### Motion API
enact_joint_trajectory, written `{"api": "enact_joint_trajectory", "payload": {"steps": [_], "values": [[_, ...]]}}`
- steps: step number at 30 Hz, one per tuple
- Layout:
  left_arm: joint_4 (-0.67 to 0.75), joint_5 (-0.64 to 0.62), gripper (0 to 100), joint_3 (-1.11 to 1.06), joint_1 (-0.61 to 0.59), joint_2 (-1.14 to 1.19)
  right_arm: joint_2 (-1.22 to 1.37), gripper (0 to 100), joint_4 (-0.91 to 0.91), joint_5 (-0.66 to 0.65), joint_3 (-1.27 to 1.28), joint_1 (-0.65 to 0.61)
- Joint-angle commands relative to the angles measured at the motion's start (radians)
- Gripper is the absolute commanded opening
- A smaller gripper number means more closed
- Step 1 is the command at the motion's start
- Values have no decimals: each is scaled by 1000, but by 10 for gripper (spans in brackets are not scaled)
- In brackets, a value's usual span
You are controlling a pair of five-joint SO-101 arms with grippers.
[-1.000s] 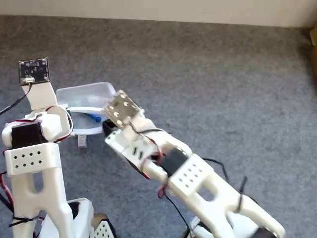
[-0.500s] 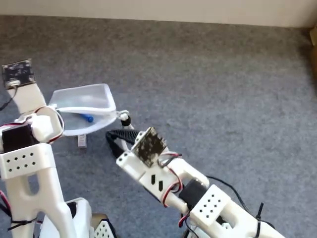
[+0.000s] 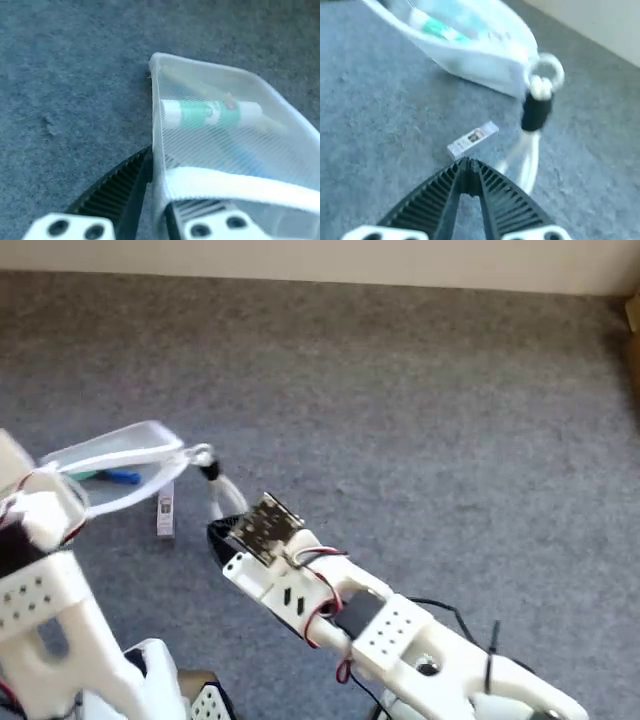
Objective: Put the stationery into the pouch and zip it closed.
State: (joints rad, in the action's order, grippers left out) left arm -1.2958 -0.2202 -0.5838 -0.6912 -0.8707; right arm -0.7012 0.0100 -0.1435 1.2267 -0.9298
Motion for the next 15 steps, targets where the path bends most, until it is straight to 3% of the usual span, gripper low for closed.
{"api": "enact_joint_trajectory", "payload": {"steps": [1, 7, 11, 15], "values": [[21, -14, 10, -24, -42, -151, 90, 10, -25, 11, -105, -15], [137, -15, 10, -153, -47, -306, 177, 72, 107, 152, -234, -42], [155, -68, 11, -168, -117, -337, 240, 182, 268, 308, -383, -48], [190, -78, 11, -171, -186, -337, 352, 202, 329, 367, -521, -50]]}}
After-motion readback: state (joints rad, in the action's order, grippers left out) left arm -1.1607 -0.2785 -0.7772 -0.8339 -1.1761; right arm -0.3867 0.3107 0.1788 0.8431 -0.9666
